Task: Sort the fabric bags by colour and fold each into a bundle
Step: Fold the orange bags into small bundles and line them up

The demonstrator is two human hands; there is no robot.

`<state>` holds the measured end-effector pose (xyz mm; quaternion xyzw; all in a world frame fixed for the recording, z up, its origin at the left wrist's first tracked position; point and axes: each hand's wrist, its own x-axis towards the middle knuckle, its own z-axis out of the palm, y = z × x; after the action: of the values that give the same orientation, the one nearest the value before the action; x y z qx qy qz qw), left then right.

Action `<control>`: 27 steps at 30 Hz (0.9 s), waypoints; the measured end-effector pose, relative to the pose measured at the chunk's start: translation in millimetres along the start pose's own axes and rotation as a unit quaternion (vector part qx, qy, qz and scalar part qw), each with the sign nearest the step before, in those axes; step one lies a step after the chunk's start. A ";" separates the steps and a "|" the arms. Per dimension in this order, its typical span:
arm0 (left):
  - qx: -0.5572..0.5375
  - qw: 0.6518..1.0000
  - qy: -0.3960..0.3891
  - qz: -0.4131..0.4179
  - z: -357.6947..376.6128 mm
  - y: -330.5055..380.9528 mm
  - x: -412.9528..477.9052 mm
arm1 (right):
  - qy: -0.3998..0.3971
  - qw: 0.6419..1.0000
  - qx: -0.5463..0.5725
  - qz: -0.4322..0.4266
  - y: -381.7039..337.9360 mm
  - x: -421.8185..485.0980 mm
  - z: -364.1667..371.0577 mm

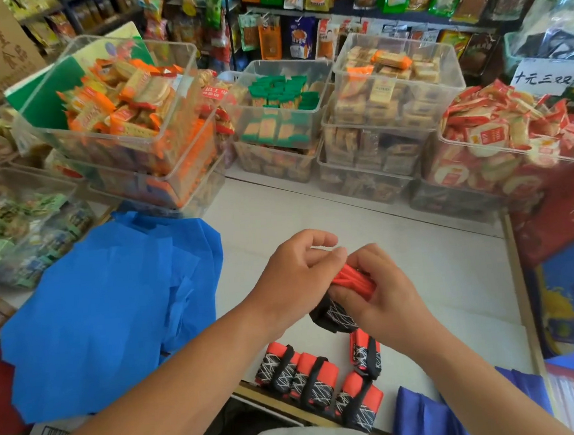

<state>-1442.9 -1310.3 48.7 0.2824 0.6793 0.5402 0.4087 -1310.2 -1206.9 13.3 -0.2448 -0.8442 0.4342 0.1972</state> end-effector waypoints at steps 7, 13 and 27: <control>-0.065 0.997 -0.015 0.030 0.0 -17.0 -4.2 | -0.019 0.981 0.167 0.101 -3.1 1.7 3.7; 0.027 0.994 0.101 -0.014 3.3 -26.0 -3.8 | 0.010 0.988 0.118 0.103 4.9 5.1 5.0; -0.159 0.971 0.072 -0.163 -2.8 -49.2 7.8 | -0.062 0.995 0.036 0.074 17.0 -1.7 7.7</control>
<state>-1446.4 -1317.8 -0.5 0.0597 0.6494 0.5864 0.4805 -1308.9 -1204.3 -5.1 -0.2722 -0.8180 0.4924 0.1201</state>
